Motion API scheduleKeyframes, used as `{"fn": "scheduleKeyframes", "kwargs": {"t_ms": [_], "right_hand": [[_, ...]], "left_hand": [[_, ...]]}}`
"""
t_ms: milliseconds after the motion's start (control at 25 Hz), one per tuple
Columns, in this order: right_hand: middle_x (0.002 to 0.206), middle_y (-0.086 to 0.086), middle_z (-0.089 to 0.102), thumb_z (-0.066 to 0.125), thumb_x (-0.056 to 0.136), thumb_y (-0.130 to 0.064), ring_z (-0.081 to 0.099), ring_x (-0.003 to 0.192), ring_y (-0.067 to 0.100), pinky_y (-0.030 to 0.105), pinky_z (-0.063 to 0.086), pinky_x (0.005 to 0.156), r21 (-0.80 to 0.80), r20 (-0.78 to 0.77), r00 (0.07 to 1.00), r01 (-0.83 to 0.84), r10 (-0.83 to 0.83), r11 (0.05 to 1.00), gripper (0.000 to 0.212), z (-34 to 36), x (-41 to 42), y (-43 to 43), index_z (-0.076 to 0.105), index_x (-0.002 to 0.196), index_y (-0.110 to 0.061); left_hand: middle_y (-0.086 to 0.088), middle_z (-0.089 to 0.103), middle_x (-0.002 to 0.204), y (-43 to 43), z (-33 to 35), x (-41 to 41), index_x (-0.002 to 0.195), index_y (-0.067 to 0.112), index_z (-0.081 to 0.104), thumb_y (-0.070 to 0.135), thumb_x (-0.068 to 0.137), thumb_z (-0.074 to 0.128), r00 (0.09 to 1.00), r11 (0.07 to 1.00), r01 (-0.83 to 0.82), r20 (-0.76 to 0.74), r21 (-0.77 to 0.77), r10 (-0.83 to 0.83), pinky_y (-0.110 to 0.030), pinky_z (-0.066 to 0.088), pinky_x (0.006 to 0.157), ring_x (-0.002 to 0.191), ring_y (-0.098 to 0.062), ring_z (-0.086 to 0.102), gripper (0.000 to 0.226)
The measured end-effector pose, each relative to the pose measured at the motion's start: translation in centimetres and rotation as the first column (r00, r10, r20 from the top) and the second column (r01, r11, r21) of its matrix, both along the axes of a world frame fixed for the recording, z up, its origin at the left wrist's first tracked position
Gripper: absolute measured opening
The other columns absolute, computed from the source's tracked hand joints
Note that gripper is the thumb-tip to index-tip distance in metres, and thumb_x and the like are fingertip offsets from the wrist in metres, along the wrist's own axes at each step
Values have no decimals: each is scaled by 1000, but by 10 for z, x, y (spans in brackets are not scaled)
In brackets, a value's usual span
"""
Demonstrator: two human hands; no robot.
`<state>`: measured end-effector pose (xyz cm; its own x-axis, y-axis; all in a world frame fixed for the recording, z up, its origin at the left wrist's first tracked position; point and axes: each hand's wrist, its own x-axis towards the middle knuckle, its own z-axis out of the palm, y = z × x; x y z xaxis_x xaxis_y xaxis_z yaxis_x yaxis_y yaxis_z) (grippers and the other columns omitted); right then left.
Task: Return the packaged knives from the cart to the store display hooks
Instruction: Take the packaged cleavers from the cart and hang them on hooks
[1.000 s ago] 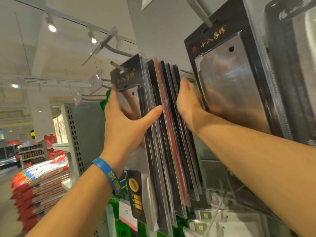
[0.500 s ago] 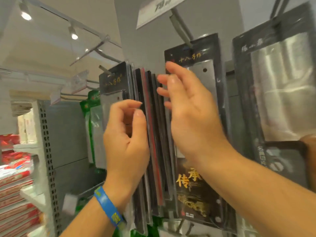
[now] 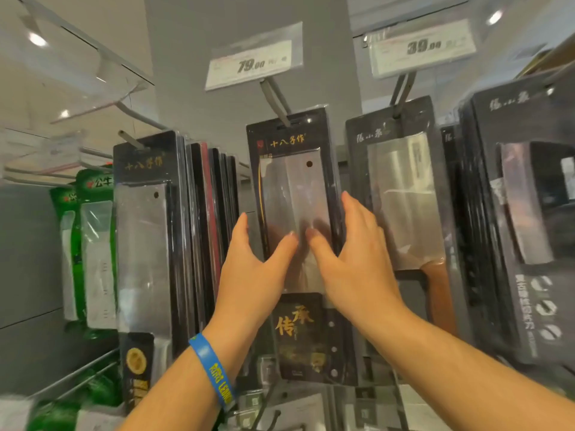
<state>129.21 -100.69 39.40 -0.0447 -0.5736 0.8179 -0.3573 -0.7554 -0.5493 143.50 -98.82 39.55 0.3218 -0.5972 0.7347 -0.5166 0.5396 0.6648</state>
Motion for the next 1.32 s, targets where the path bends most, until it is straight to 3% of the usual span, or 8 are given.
{"fn": "scheduleKeyframes", "kwargs": {"t_ms": [200, 360, 600, 760, 840, 1000, 1240, 1320], "right_hand": [[171, -11, 10, 54, 97, -59, 17, 155, 12, 35, 24, 121, 119, -122, 984, -113, 127, 986, 93, 3, -6, -9, -6, 163, -33], [171, -15, 2, 54, 97, -60, 9, 156, 8, 41, 23, 125, 35, -182, 970, -156, 160, 987, 95, 8, -11, -17, -14, 159, -39], [168, -19, 16, 49, 104, -47, 15, 154, 1, 39, 25, 125, -5, -110, 928, -360, 357, 933, 65, 15, -25, -33, 15, 159, -44], [162, -9, 33, 49, 103, -49, 14, 150, -4, 27, 25, 114, -12, -66, 913, -403, 402, 915, 23, 22, -34, -42, 64, 113, -34], [166, -8, 26, 47, 104, -49, 14, 149, -4, 24, 22, 106, 41, -96, 884, -456, 457, 889, 29, 32, -36, -40, 68, 110, -30], [164, -4, 31, 45, 108, -38, 17, 147, -5, 19, 23, 101, 51, -128, 842, -523, 525, 851, 29, 41, -36, -33, 54, 81, -35], [162, -8, 31, 46, 105, -46, 17, 149, -3, 23, 23, 107, 49, -136, 790, -597, 598, 800, 22, 36, -36, -21, 63, 98, -33], [149, -13, 46, 48, 100, -57, 36, 139, -3, 23, 32, 102, 35, -56, 753, -655, 656, 755, 26, 35, -36, -21, 61, 110, -38]], "left_hand": [[22, 45, 141, 1, 4, -9, 150, 47, 24, 73, 59, 65, 998, 1000, 10, -54, -23, -11, -35, 42, 106, 125, -3, 46, 102], [21, 40, 147, 2, 10, -19, 151, 46, 23, 77, 56, 69, 997, 999, -32, -77, -26, 29, -42, 41, 110, 133, -6, 43, 109], [19, 37, 149, -7, 7, -38, 148, 52, 21, 87, 53, 65, 997, 994, -52, -69, -96, 45, -35, 40, 106, 133, -4, 42, 111], [12, 39, 148, -17, 3, -50, 149, 50, 21, 75, 57, 63, 997, 986, -64, -61, -156, 55, -41, 35, 114, 137, -8, 40, 105], [15, 39, 144, -18, 3, -55, 150, 53, 15, 72, 51, 69, 997, 986, -76, -15, -150, 75, -33, 35, 110, 136, -3, 38, 114], [25, 33, 132, -15, 5, -61, 151, 54, 11, 63, 42, 77, 981, 973, -181, 40, -147, 188, -16, 31, 92, 104, 37, 29, 128], [29, 36, 117, 4, 4, -56, 147, 56, 17, 62, 40, 77, 942, 926, -322, 29, -197, 334, -13, 38, 74, 97, 28, 41, 123], [32, 36, 115, 10, 5, -56, 148, 55, 17, 69, 40, 75, 934, 921, -337, 56, -194, 353, -13, 39, 74, 97, 25, 43, 123]]}}
